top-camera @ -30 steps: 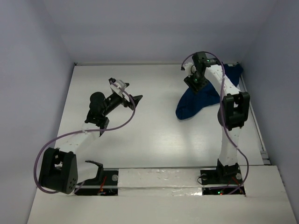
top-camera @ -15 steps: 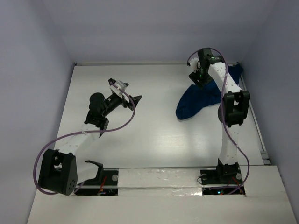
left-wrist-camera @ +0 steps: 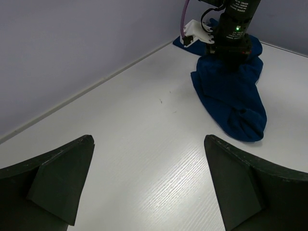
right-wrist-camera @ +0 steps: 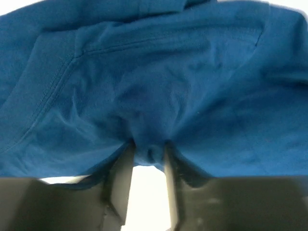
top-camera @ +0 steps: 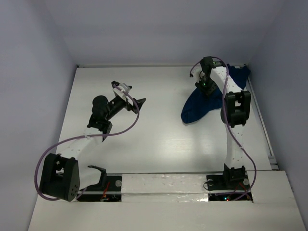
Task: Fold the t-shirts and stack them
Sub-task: Grab crumpled tshirt from bin with the right arm, then move the tshirt to the center of the board
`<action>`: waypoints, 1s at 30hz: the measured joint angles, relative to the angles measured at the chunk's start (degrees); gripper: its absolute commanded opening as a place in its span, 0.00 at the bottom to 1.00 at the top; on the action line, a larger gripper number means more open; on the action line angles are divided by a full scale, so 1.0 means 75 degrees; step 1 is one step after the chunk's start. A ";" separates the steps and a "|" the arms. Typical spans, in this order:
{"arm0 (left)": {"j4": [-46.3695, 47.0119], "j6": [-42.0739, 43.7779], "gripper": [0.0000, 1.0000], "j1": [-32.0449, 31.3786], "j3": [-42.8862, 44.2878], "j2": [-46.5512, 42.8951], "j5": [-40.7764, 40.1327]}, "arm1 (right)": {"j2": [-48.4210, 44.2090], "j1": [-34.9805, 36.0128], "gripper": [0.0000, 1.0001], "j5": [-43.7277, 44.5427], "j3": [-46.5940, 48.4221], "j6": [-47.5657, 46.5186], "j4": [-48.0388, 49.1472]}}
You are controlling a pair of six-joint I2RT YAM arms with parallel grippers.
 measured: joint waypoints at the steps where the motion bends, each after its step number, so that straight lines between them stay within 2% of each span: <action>1: 0.0000 0.0000 0.99 0.0000 0.0000 0.0012 0.0000 | 0.0000 0.0000 0.00 0.0006 0.0012 -0.0032 -0.0023; 9: 0.0003 -0.0029 0.99 0.0000 0.0000 0.0111 0.0012 | -0.0003 0.0000 0.00 0.0058 0.0198 0.0064 -0.0038; 13: 0.0035 -0.0157 0.99 -0.0093 0.0000 0.0329 -0.0003 | -0.0227 0.0000 0.00 -0.0131 0.1081 0.0146 -0.0221; 18: 0.0143 -0.0134 0.99 -0.0892 0.0032 0.0694 -0.0210 | -0.1888 0.0003 0.00 -0.0603 0.2022 0.0289 -0.0259; 24: 0.0294 -0.0026 0.99 -0.2101 0.1154 0.2057 -0.0443 | -0.4607 0.0003 0.00 -0.1043 0.1722 0.0557 -0.0128; 30: 0.1635 0.0017 0.99 -0.2809 0.1903 0.3523 -0.1049 | -0.5371 0.0003 0.00 -0.1684 0.1664 0.0819 -0.0309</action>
